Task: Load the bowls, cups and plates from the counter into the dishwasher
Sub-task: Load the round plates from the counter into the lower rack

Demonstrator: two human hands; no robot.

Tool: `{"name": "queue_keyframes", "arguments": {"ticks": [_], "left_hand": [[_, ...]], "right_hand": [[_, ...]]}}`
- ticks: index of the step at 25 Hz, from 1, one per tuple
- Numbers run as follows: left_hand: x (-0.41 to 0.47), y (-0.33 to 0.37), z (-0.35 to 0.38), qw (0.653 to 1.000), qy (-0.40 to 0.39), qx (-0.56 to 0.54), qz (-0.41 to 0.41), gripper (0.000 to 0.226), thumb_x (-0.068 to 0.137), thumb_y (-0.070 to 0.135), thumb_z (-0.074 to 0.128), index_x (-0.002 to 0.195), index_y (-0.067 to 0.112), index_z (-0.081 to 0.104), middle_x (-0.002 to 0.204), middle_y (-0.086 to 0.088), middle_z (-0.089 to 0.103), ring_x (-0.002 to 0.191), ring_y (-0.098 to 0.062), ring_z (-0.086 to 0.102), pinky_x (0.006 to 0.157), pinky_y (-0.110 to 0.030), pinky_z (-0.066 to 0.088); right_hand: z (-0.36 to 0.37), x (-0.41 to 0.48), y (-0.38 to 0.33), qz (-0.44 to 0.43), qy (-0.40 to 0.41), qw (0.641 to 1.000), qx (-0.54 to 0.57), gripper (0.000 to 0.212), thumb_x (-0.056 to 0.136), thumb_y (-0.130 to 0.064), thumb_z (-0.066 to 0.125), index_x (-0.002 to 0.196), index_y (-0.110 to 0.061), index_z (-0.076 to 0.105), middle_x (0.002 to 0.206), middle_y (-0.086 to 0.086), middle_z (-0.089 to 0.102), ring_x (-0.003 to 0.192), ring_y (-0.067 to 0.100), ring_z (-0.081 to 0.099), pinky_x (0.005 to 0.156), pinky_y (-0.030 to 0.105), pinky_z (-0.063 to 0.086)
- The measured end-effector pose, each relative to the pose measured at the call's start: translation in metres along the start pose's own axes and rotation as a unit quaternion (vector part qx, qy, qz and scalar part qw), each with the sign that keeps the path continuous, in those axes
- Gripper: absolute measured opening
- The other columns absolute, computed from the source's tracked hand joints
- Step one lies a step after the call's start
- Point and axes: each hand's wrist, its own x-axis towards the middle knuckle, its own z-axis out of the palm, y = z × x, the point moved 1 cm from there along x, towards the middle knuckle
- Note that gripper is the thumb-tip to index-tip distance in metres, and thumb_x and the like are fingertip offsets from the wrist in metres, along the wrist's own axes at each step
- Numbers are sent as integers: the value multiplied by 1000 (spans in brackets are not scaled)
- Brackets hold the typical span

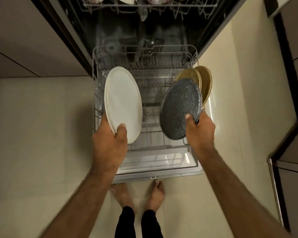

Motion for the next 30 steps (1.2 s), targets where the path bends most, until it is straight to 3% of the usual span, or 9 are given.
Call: {"name": "queue_keyframes", "arguments": {"ticks": [3,4,8,12,16,21,25,30], "left_hand": [[19,-13,15,1000,6,-16,10,53,88,28,58,139,16,56,124,0,69,112,-21,64,95,-33,55],[24,-16,19,1000,11,-16,11,52,89,26,60,141,16,56,126,0,69,113,-20,64,96,-35,54],[39,-26,34,1000,25,14,7,47,95,18,65,141,12,55,124,-3,67,105,-15,58,89,-26,48],[43,-34,42,1000,13,4,13,44,95,22,64,137,12,57,114,9,62,104,-14,60,84,-22,48],[42,-37,45,1000,2,-1,26,47,95,21,63,141,14,56,117,12,61,106,-10,60,80,-9,45],[39,-37,49,1000,0,2,20,45,96,17,65,141,12,56,113,13,60,101,-8,57,74,0,39],[35,-36,50,1000,-2,5,28,46,96,15,65,141,12,56,111,15,59,96,-4,55,68,8,34],[32,-41,53,999,-15,-8,27,46,96,14,65,141,12,56,104,22,55,83,21,49,67,7,36]], "right_hand": [[18,32,6,-18,41,999,-3,32,101,-28,58,129,-13,63,115,3,71,101,20,68,89,39,59],[23,41,6,-22,53,998,4,33,101,-27,59,130,-13,62,117,3,71,103,19,68,90,37,59],[47,71,4,-62,72,995,15,33,101,-25,59,132,-14,61,121,-1,70,108,14,65,93,31,56],[68,95,7,-56,91,994,17,35,100,-23,58,134,-14,61,123,-1,69,112,14,64,94,29,55],[79,105,8,-61,110,992,-1,35,100,-20,59,134,-13,61,124,1,69,108,9,60,92,20,48],[86,110,16,-22,42,998,-31,42,95,-25,67,134,-12,59,128,5,67,117,22,63,93,25,50],[86,113,28,25,10,997,-79,41,92,-26,71,128,-7,63,122,8,68,109,27,66,84,22,47],[82,105,28,47,30,993,-100,41,90,-35,72,116,-4,68,108,10,72,95,28,69,75,23,51]]}}
